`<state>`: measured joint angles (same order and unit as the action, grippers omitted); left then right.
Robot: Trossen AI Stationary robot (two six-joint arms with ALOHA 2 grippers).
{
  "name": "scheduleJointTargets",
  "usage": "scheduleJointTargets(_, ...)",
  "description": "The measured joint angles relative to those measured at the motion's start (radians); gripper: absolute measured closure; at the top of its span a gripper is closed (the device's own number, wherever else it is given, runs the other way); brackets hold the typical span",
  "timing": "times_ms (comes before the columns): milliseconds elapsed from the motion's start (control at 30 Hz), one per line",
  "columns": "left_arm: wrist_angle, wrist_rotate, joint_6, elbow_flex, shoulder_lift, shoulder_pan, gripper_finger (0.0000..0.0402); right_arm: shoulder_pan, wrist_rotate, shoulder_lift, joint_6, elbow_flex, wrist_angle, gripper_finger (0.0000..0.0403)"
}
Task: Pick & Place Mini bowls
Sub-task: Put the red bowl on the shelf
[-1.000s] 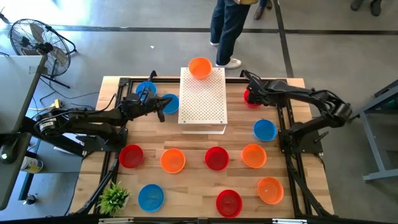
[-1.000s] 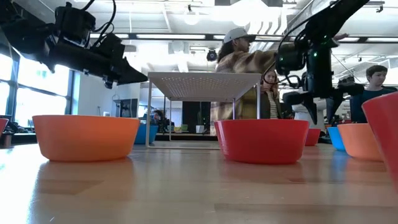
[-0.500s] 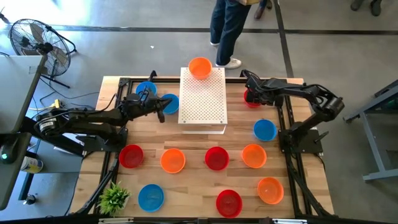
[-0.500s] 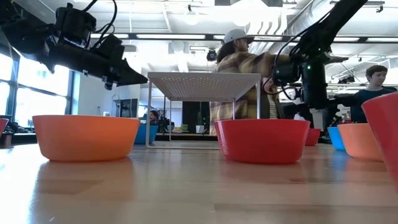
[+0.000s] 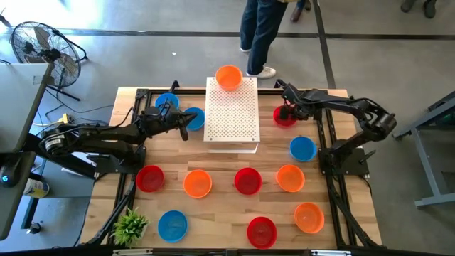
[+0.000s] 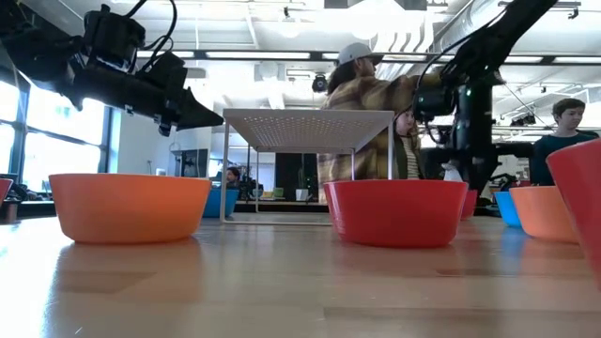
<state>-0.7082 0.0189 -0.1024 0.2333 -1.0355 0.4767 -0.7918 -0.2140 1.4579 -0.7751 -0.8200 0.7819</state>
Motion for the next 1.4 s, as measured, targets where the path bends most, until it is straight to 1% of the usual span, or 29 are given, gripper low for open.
scheduleJointTargets(100, 0.000, 0.000, 0.000, 0.000, 0.000, 0.000, 0.0401, 0.028, 0.036, -0.056, 0.060, 0.000, 0.033, 0.0398)
scheduleJointTargets(200, -0.004, -0.002, 0.000, 0.000, 0.000, 0.000, 0.0401, 0.054, 0.037, -0.089, 0.084, 0.000, 0.041, 0.0397)
scheduleJointTargets(300, -0.010, -0.002, 0.000, 0.000, 0.000, 0.000, 0.0401, 0.068, 0.036, -0.084, 0.109, 0.000, 0.032, 0.0391)
scheduleJointTargets(500, -0.038, 0.002, 0.000, 0.000, 0.000, 0.000, 0.0401, 0.072, 0.022, -0.045, 0.173, 0.000, -0.039, 0.0389)
scheduleJointTargets(600, -0.046, 0.007, 0.000, 0.000, 0.000, 0.000, 0.0401, 0.072, 0.028, -0.049, 0.231, -0.020, -0.015, 0.0372)
scheduleJointTargets(667, -0.050, 0.010, 0.000, 0.000, 0.000, 0.000, 0.0401, 0.076, 0.041, -0.061, 0.287, -0.059, 0.028, 0.0350)
scheduleJointTargets(733, -0.051, 0.010, 0.000, 0.000, 0.000, 0.000, 0.0401, 0.103, 0.065, -0.079, 0.361, -0.100, 0.069, 0.0327)
scheduleJointTargets(833, -0.051, 0.009, 0.000, 0.000, 0.000, 0.000, 0.0401, 0.195, 0.125, -0.102, 0.527, -0.122, 0.080, 0.0297)
scheduleJointTargets(900, -0.051, 0.005, 0.000, 0.000, 0.000, 0.000, 0.0401, 0.276, 0.144, -0.108, 0.597, -0.112, 0.072, 0.0284)
scheduleJointTargets(1033, -0.050, 0.004, 0.000, 0.000, 0.000, 0.000, 0.0401, 0.435, 0.112, -0.107, 0.618, -0.053, 0.051, 0.0268)
scheduleJointTargets(1133, -0.050, 0.004, 0.008, 0.000, 0.000, 0.000, 0.0401, 0.502, 0.046, -0.107, 0.584, -0.017, 0.008, 0.0254)
scheduleJointTargets(1200, -0.050, 0.003, 0.016, 0.000, 0.000, 0.000, 0.0401, 0.512, 0.012, -0.107, 0.570, -0.002, -0.022, 0.0245)
scheduleJointTargets(1267, -0.051, -0.002, 0.019, 0.000, -0.001, 0.000, 0.0401, 0.511, 0.004, -0.107, 0.577, 0.010, -0.061, 0.0241)
scheduleJointTargets(1400, -0.047, -0.003, 0.019, 0.000, -0.003, 0.000, 0.0401, 0.495, -0.025, -0.104, 0.645, 0.041, -0.122, 0.0248)
